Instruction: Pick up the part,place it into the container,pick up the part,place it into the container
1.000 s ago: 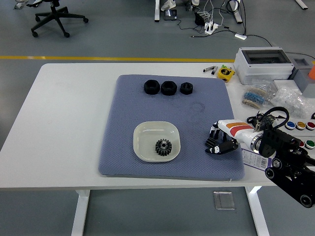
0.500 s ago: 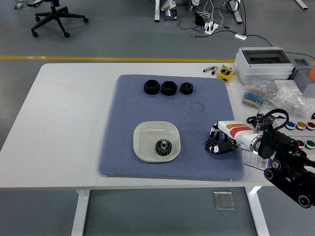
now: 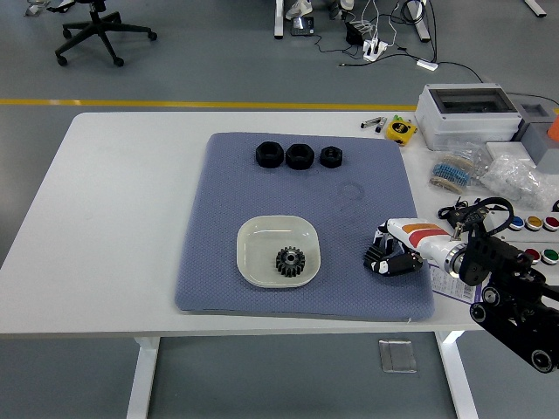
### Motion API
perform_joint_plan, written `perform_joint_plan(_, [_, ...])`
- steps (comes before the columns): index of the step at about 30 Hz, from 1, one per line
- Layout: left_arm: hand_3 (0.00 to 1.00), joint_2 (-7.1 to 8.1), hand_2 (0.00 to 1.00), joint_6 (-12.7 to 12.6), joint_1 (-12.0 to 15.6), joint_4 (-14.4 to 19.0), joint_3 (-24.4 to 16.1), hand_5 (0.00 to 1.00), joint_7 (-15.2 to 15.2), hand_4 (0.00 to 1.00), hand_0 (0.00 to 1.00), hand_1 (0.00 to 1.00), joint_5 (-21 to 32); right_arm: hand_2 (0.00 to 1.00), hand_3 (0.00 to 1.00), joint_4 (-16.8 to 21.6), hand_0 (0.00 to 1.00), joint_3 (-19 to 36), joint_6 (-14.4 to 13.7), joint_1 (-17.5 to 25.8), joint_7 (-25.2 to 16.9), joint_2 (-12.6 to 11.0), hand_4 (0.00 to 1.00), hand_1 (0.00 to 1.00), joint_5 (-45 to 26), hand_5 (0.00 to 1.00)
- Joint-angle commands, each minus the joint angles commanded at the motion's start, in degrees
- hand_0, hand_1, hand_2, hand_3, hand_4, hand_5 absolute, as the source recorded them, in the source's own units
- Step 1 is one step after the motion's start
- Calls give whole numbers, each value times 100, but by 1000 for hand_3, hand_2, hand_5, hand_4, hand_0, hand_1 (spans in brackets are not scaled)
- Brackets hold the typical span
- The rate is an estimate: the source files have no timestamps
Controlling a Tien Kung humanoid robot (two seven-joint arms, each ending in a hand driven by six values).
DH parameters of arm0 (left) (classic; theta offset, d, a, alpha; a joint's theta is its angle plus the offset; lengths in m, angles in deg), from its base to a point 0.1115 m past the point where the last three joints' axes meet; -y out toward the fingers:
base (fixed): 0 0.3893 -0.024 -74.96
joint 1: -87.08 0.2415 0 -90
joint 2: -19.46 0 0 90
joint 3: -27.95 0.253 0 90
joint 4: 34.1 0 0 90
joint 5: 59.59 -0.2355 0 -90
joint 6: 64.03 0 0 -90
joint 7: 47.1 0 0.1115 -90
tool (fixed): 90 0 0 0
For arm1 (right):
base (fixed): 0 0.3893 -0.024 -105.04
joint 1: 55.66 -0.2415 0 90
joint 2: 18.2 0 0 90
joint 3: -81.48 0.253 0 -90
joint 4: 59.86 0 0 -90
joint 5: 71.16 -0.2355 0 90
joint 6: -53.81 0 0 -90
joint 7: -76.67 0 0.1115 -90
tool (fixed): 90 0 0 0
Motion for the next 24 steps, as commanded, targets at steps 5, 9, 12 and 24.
perform_joint_plan(5, [576, 0, 832, 6, 13, 0, -32, 715, -14, 490, 822, 792, -52, 176, 366, 23, 2, -3, -37, 11, -18, -2, 718, 36, -6, 492])
perform_joint_plan(9, [576, 0, 831, 15, 23, 0, -29, 716, -20, 490, 821, 790, -68, 129, 239, 50, 2, 1, -62, 11, -47, -12, 701, 5, -11, 487])
perform_joint_plan(12, [576, 0, 831, 19, 25, 0, -37, 716, -24, 490, 821, 790, -84, 129, 239, 71, 2, 13, -77, 12, -69, -22, 701, 5, -5, 487])
perform_joint_plan(24, [576, 0, 831, 35, -5, 0, 7, 717, -17, 491, 821, 789, -35, 114, 221, 480, 2, 93, -220, -72, -90, -7, 686, 4, 67, 504])
